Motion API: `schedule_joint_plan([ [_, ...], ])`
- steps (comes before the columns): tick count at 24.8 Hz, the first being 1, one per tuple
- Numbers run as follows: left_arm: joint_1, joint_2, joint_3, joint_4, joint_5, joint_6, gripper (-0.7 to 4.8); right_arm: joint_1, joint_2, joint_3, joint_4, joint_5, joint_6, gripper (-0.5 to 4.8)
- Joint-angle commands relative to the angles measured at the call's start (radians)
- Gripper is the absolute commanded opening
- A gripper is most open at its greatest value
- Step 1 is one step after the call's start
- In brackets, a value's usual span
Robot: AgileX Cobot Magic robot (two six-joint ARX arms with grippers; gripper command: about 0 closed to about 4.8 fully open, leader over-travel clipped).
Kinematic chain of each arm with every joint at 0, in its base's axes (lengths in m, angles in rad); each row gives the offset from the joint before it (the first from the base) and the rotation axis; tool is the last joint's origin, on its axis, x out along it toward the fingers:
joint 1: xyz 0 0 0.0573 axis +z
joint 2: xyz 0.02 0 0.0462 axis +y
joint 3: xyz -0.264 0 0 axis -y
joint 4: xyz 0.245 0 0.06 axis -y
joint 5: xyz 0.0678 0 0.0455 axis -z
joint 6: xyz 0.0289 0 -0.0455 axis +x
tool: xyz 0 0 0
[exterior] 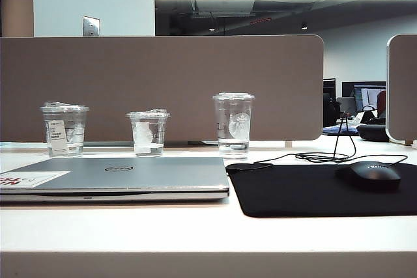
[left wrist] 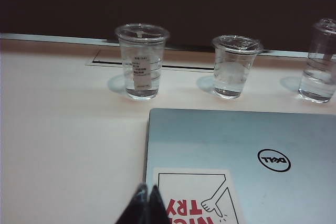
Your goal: Pick up the coffee cup on the middle and place it on the right side of the laptop.
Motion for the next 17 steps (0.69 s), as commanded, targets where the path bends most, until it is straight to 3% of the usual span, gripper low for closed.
schedule_joint_plan([
  [1, 0.002, 0.000, 0.004, 0.010, 0.004, 0.003, -0.06, 0.000, -0.002, -0.006, 0.024, -0.016, 0.010, -0.05],
  [12, 0.001, 0.000, 0.038, 0.010, 0.033, 0.004, -0.06, 0.000, -0.002, -0.006, 0.023, -0.017, 0.013, -0.05],
  [17, 0.001, 0.036, 0.213, -0.046, 0.024, 0.004, -0.06, 0.000, -0.002, 0.000, 0.175, -0.005, 0.310, -0.05],
])
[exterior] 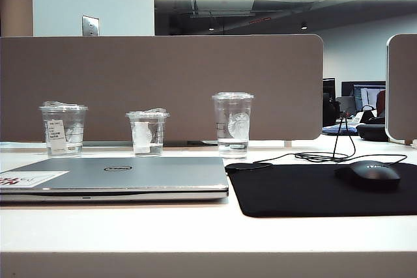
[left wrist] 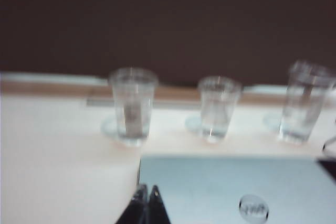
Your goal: Pick up the coffee cup on the middle and place it on the right side of the laptop.
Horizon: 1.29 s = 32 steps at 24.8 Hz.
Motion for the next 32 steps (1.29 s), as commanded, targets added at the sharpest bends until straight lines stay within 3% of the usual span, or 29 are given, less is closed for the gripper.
schedule_joint_plan([
  [1, 0.001, 0.060, 0.129, -0.045, -0.003, 0.004, -0.06, 0.000, -0.002, 0.006, 0.186, 0.008, 0.197, -0.05],
  [4, 0.001, 0.177, 0.243, -0.091, 0.021, 0.025, -0.06, 0.001, 0.008, 0.070, 0.156, 0.005, 0.203, -0.05],
  [7, 0.001, 0.421, 0.411, -0.092, 0.144, 0.049, -0.06, 0.001, 0.076, 0.204, 0.050, 0.004, 0.201, -0.05],
  [12, 0.000, 0.660, 0.562, -0.071, 0.185, -0.033, -0.06, 0.002, 0.281, 0.362, 0.112, -0.037, 0.157, -0.05],
  [18, -0.020, 0.845, 0.574, 0.101, 0.204, -0.018, -0.06, 0.002, 0.569, 0.596, 0.072, -0.147, 0.074, -0.05],
  [22, -0.074, 0.934, 0.574, 0.174, 0.198, 0.100, 0.03, 0.015, 0.798, 0.735, 0.055, -0.284, 0.074, -0.05],
  [23, -0.087, 0.957, 0.575, 0.201, 0.198, 0.120, 0.51, 0.015, 0.845, 0.755, 0.055, -0.299, 0.074, -0.05],
  [25, -0.105, 1.012, 0.584, 0.246, 0.177, 0.128, 2.24, 0.020, 0.929, 0.786, 0.055, -0.303, 0.074, -0.05],
  [28, -0.126, 1.099, 0.603, 0.300, 0.156, 0.129, 4.10, 0.030, 1.027, 0.814, 0.075, -0.317, 0.074, -0.05],
  [30, -0.128, 1.162, 0.618, 0.338, 0.158, 0.128, 4.79, 0.043, 1.076, 0.818, 0.112, -0.317, 0.074, -0.05],
  [32, -0.153, 1.251, 0.645, 0.381, 0.156, 0.128, 4.79, 0.051, 1.152, 0.821, 0.198, -0.318, 0.074, -0.05],
])
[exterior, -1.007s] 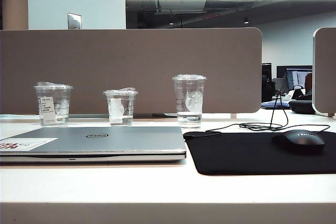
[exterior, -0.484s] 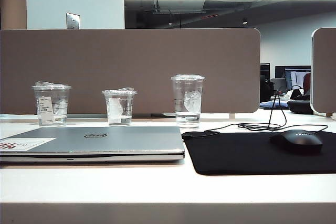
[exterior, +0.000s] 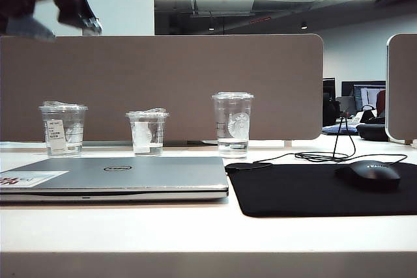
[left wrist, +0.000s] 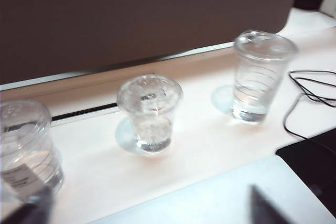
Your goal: Pick up the coffee cup on the middle and place it on the right side of the laptop.
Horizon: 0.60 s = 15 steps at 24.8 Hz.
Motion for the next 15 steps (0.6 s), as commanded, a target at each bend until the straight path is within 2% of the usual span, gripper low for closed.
schedule_joint_plan([
  [1, -0.024, 0.100, 0.042, 0.076, 0.000, -0.001, 4.79, 0.004, 0.056, 0.010, 0.129, -0.009, -0.002, -0.05],
  [4, -0.025, 0.219, 0.096, 0.102, -0.001, -0.002, 4.79, 0.023, 0.113, 0.016, 0.211, -0.012, -0.002, -0.05],
  [6, -0.032, 0.363, 0.187, 0.117, -0.014, -0.006, 4.79, 0.029, 0.164, 0.050, 0.212, -0.012, -0.002, -0.05],
  [10, -0.032, 0.507, 0.299, 0.126, -0.054, -0.059, 4.79, 0.029, 0.204, 0.087, 0.212, -0.014, -0.004, -0.05],
  [15, -0.036, 0.653, 0.422, 0.123, -0.058, -0.084, 4.79, 0.028, 0.233, 0.129, 0.212, -0.005, -0.077, -0.05],
])
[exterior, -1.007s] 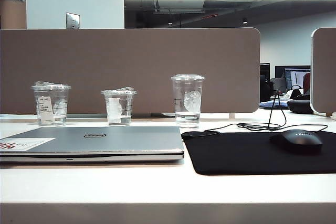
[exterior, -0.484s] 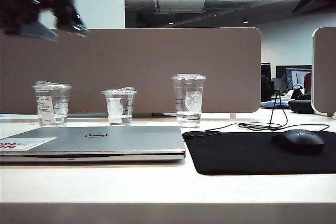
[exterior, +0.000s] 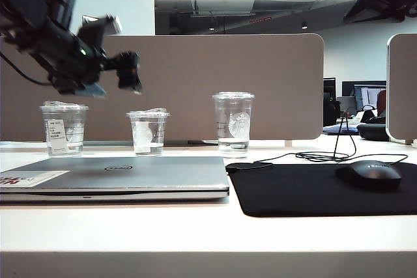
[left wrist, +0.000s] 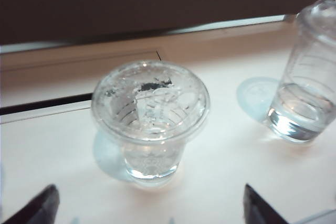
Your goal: Pick up the coffee cup on the middle and place it on the right side of the laptop.
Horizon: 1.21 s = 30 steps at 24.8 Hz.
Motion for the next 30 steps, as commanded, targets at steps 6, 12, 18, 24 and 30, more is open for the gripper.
schedule_joint_plan([
  [6, -0.012, 0.244, 0.196, 0.007, -0.017, -0.021, 4.79, 0.002, 0.031, 0.064, 0.033, 0.002, -0.064, -0.05],
  [12, -0.017, 0.357, 0.290, 0.008, -0.019, -0.096, 4.79, 0.002, 0.049, 0.075, 0.034, 0.002, -0.074, -0.05],
  [18, -0.028, 0.458, 0.438, 0.006, -0.062, -0.095, 4.79, 0.002, 0.050, 0.075, -0.002, 0.002, -0.095, -0.05],
  [24, -0.032, 0.517, 0.545, -0.090, -0.116, -0.096, 4.79, 0.002, 0.050, 0.075, -0.002, 0.002, -0.097, -0.05],
  [30, -0.032, 0.529, 0.552, -0.090, -0.076, -0.095, 4.79, 0.002, 0.050, 0.075, -0.005, 0.002, -0.100, -0.05],
])
